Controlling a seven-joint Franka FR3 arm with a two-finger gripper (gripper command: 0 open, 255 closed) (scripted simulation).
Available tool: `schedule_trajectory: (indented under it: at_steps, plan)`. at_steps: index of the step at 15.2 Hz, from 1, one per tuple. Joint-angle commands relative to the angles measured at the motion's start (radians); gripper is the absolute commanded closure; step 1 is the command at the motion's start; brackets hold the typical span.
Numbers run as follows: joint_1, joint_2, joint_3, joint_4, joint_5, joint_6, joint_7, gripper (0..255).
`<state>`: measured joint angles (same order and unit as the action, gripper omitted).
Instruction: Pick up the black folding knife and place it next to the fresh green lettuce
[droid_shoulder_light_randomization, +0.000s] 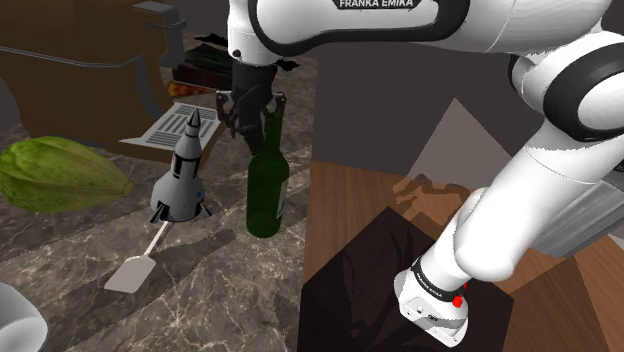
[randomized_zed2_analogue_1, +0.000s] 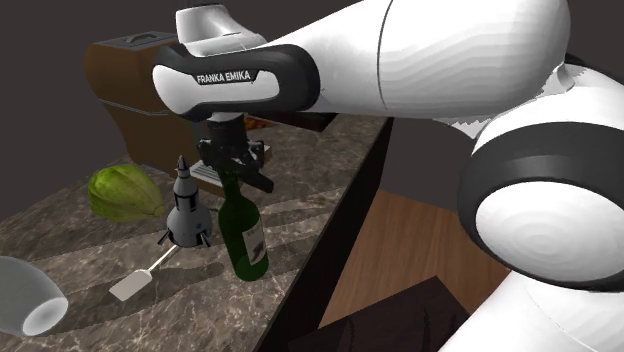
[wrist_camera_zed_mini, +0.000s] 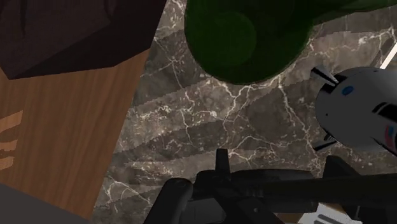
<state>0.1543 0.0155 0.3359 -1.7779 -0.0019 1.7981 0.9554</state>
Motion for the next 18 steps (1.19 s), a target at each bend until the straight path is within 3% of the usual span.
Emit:
schedule_trajectory:
  at_steps: [1, 10, 18]
  plan:
    - [0.027, 0.024, 0.026, 0.023, -0.009, 0.001, 0.056, 255]
    - [0.155, 0.138, 0.123, 0.154, -0.065, -0.03, 0.287, 255]
    - [0.312, 0.316, 0.179, 0.376, -0.16, -0.099, 0.488, 255]
